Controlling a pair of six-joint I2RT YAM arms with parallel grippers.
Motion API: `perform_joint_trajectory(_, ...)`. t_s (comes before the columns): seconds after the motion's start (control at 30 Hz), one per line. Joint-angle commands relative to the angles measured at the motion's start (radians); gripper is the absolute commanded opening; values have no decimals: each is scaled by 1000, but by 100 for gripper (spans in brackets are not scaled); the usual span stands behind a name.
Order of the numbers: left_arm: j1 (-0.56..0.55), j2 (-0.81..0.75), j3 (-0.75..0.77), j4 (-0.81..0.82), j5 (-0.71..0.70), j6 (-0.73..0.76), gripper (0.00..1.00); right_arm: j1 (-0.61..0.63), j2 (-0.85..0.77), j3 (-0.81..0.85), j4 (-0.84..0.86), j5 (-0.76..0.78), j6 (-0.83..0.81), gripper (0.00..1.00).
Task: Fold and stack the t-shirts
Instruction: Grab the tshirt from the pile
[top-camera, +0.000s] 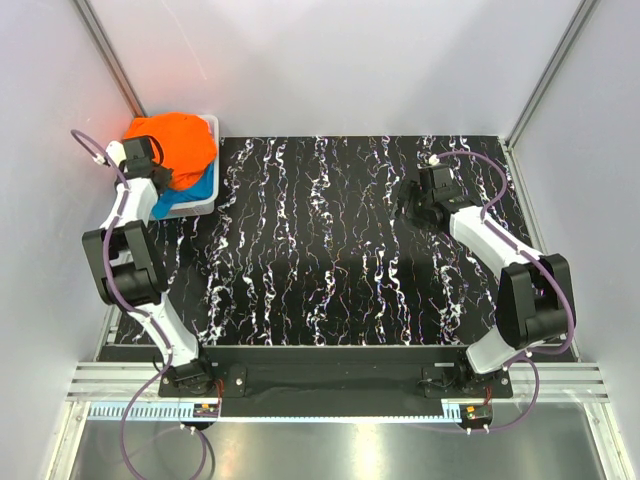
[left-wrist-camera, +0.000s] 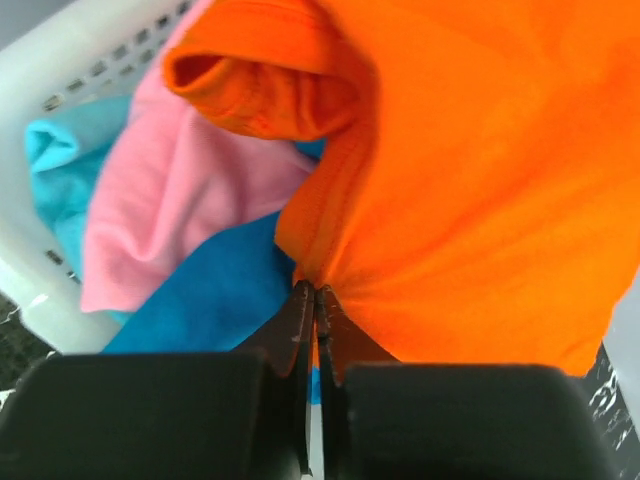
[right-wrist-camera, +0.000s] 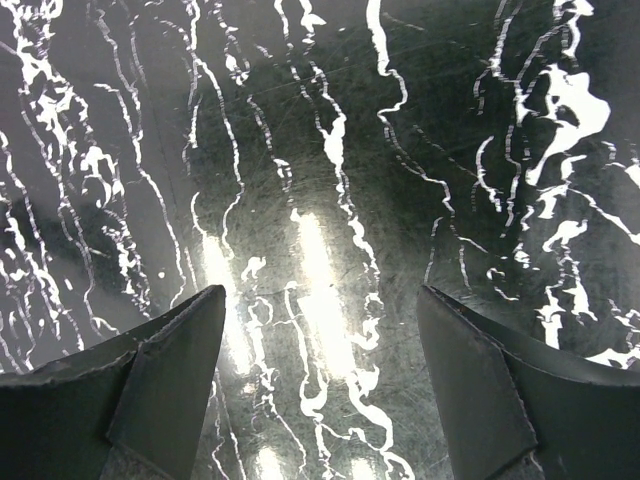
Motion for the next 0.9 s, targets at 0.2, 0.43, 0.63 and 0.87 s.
perform_joint_trajectory(0.2, -7, -79, 23, 73, 126, 71, 0, 9, 5, 37, 20, -33, 19, 82)
perform_joint_trajectory(0.43, -86, -211, -17, 104, 175, 175, 0, 10, -37, 31, 15, -21, 19, 82)
perform_joint_trajectory(0.63, -247, -319, 12, 101, 322, 275, 0, 9, -116, 35, -29, 79, 45, 81)
perform_joint_trajectory(0.87, -543, -493, 4, 98, 530, 391, 0, 9, -251, 46, -139, 277, 95, 80)
